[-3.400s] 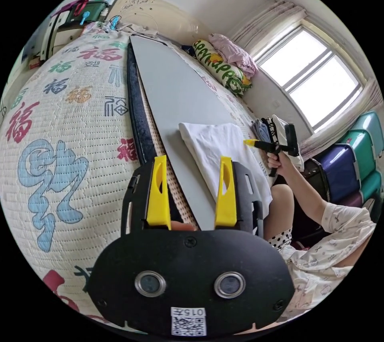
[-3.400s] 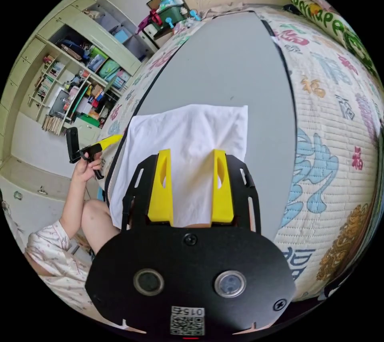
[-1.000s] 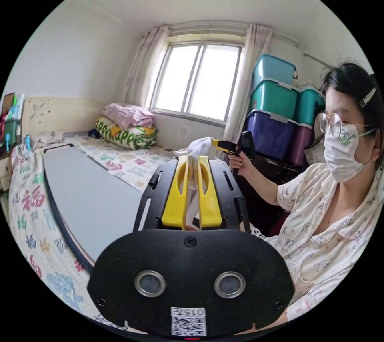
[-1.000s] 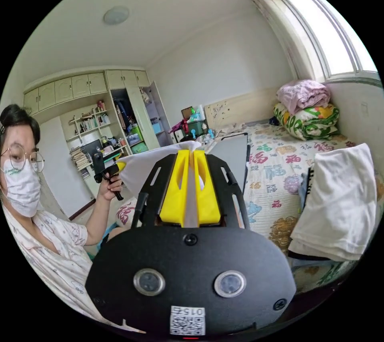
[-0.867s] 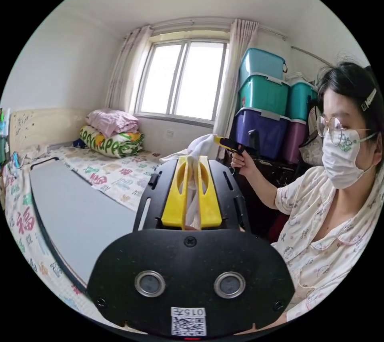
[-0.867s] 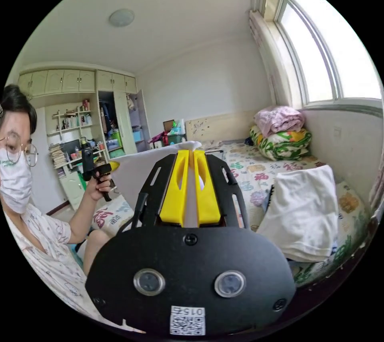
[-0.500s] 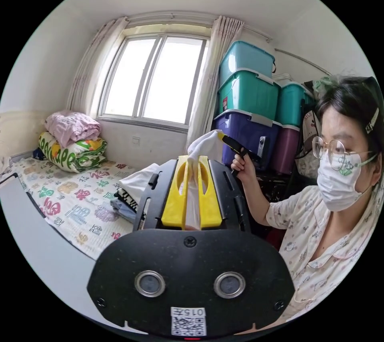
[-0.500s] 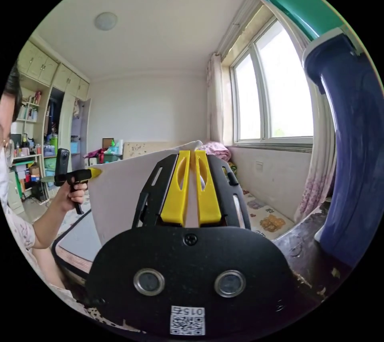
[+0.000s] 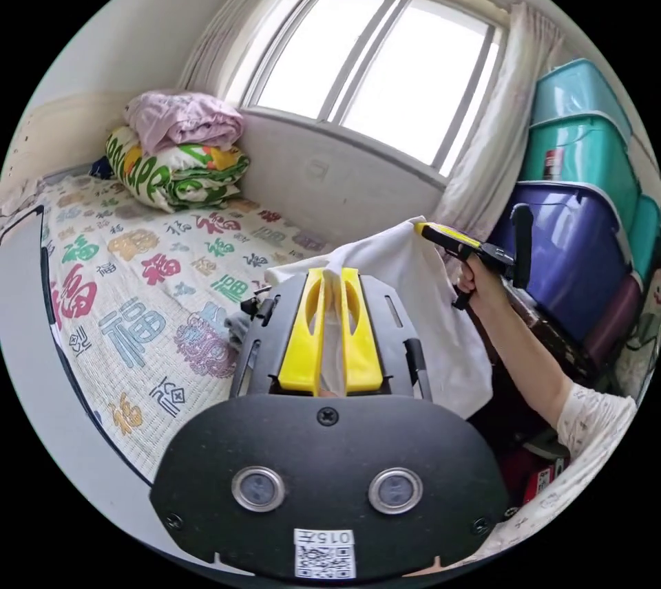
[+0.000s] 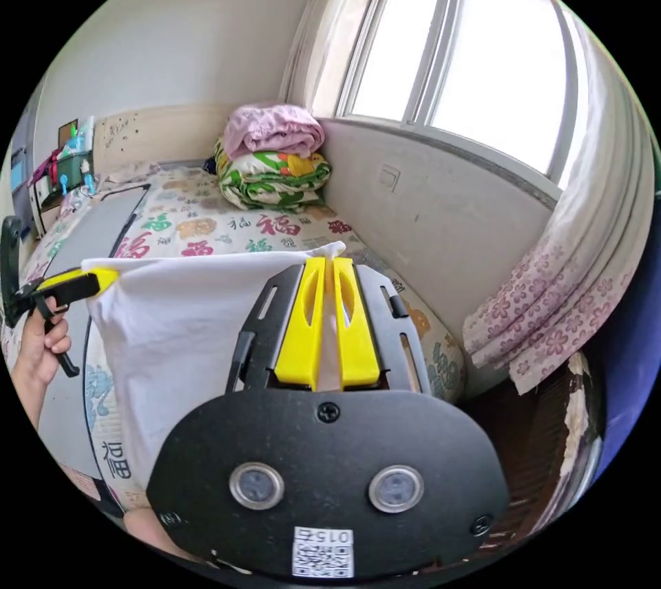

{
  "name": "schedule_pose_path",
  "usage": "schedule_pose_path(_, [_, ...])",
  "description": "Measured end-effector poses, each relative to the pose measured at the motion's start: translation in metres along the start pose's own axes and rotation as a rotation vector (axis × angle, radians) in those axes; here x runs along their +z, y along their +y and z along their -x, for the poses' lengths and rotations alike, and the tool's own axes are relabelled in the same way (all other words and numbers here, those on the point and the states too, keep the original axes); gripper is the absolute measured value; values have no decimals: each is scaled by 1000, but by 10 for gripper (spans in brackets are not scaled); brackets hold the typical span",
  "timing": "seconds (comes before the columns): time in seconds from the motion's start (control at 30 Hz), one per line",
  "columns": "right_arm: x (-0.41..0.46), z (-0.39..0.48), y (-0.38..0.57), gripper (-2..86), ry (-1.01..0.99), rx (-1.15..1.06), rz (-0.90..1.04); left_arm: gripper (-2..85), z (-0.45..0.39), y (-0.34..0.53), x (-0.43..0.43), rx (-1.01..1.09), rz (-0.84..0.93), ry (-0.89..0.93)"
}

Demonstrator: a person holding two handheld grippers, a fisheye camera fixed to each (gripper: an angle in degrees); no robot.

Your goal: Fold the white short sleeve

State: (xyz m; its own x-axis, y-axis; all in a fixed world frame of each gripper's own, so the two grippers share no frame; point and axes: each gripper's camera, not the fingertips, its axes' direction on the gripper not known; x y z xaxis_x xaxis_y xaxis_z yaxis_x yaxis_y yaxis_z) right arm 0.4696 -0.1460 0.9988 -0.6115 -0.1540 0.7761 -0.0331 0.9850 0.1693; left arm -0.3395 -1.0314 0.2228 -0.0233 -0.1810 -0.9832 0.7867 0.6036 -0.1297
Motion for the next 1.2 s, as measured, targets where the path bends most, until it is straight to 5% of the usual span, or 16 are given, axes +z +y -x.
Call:
schedule_pose_path(0.33, [149, 20, 42, 17, 187, -55, 78, 27, 10, -19, 83, -14, 90, -184])
schedule_pose_path(0.5, [125, -22, 55, 40, 150, -1, 47, 12, 6, -22, 12, -121, 34, -229])
schedule_pose_path(0.63, [11, -83, 79, 0, 182, 185, -110, 51, -6, 18, -135, -117, -73, -103])
schedule_pose_path(0.77, [-192, -121, 147, -6, -96, 244, -423, 56, -41, 93, -294, -69, -240, 4])
schedule_pose_path(1.07, [-577, -164, 416, -7, -872, 359, -1106, 27, -176, 319, -614, 80, -467, -378])
schedule_pose_path(1.2, [-657, -174, 449, -7, -1147, 334, -1090, 43, -243, 407, -710, 74, -447, -689])
